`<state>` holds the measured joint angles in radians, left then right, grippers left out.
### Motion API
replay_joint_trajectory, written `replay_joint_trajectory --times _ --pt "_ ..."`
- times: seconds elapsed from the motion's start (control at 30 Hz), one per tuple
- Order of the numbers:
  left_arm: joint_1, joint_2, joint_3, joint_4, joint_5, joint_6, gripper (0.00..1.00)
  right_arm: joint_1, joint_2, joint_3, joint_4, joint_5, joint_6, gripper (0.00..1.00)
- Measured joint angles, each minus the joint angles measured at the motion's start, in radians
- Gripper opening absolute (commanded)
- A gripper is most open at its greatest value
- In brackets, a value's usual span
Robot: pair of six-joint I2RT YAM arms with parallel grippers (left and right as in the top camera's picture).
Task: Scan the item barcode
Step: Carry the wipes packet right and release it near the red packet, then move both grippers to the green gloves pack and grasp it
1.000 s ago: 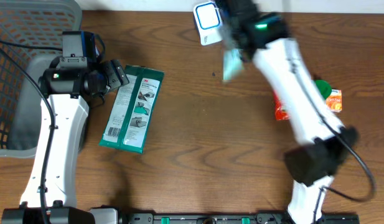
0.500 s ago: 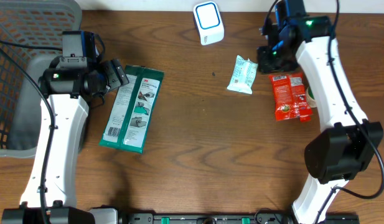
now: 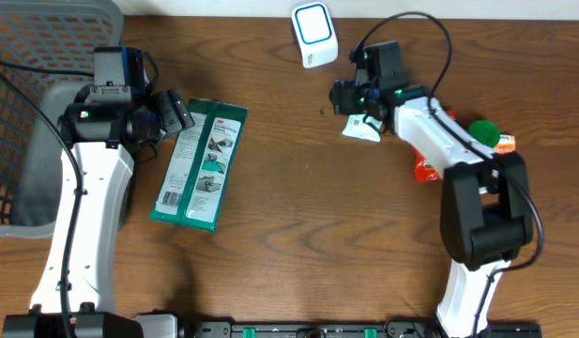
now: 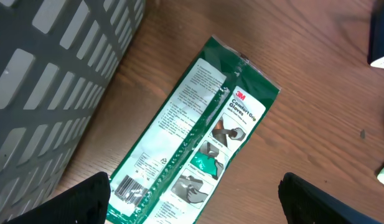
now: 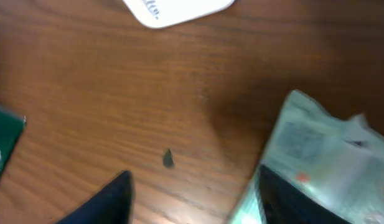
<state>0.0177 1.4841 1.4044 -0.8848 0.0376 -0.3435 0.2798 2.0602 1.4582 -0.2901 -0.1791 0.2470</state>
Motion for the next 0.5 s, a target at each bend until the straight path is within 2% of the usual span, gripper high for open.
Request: replay_joint_trajectory --times 0.07,0.23,0.5 --pt "0.0 0.0 0.0 0.0 0.0 0.0 0.87 0.006 0.024 -0.013 0.034 -0.003 0.005 0.47" --pt "0.0 0.0 0.0 0.0 0.0 0.0 0.87 0.01 0.086 -0.02 0.035 0.002 0.016 0.33" --pt "0.0 0.0 0.0 0.0 0.0 0.0 0.87 -0.04 0.066 -0.018 -0.165 0.134 0.05 0.35"
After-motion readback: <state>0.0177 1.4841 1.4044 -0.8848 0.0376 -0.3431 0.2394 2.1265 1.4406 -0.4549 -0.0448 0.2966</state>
